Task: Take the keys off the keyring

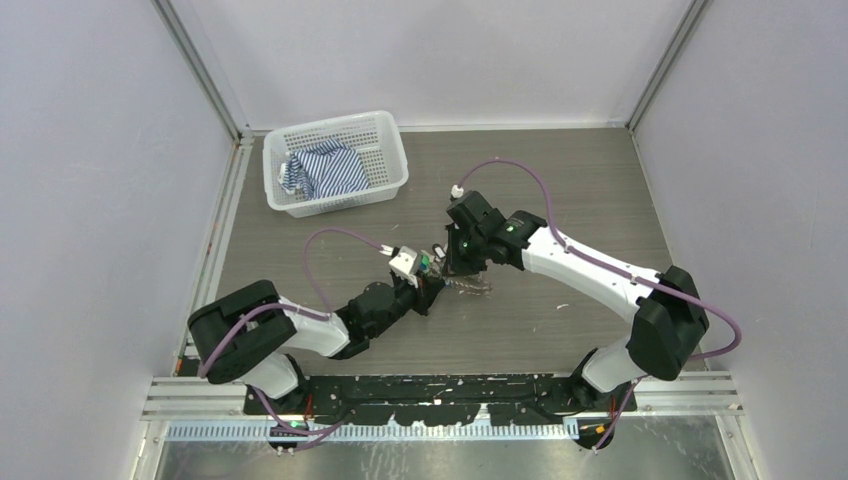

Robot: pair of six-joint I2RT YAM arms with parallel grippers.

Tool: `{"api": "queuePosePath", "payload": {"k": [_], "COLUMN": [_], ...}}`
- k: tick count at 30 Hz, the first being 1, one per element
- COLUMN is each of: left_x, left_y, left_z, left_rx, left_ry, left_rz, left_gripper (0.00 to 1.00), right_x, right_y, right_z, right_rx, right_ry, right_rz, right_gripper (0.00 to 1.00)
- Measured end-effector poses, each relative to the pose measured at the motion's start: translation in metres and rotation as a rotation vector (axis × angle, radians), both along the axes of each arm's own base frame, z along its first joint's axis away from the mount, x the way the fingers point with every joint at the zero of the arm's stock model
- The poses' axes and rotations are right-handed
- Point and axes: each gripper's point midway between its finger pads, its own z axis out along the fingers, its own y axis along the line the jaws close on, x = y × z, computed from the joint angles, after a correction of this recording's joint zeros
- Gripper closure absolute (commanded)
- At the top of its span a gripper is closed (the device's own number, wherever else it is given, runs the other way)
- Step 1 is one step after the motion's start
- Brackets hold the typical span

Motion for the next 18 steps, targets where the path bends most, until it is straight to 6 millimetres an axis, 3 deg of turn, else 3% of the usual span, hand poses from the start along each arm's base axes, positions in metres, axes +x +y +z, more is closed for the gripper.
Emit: {"api": "queuePosePath", "payload": {"k": [6, 11, 14, 18], "left_x": [-0.013, -0.027, -0.035, -0.045], "left_y": [0.001, -0.004, -0.004, -0.004], "left_z": [0.016, 0.052, 0.061, 0.056], "left_rx": [0.018, 0.035, 0.064, 0.092], "left_ry": [0.026, 0.073, 0.129, 0.27], "left_rz": [-0.058, -0.133, -0.161, -0.168], "left_gripper": [1.0, 1.0, 1.0, 1.0], "right_x": [-0.001, 0.006, 0.01, 0.016], "right_y": [-0.009, -0.01, -0.006, -0.012], "right_z": [0.002, 0.007, 0.012, 0.01], "right_rx": [-0.002, -0.007, 0.01, 0.0], "right_ry": [-0.017, -0.064, -0.115, -0.175], "right_rz": [-0.008, 0.003, 0.032, 0.036], "right_gripper": [0.99, 0.99, 0.98, 0.69]}}
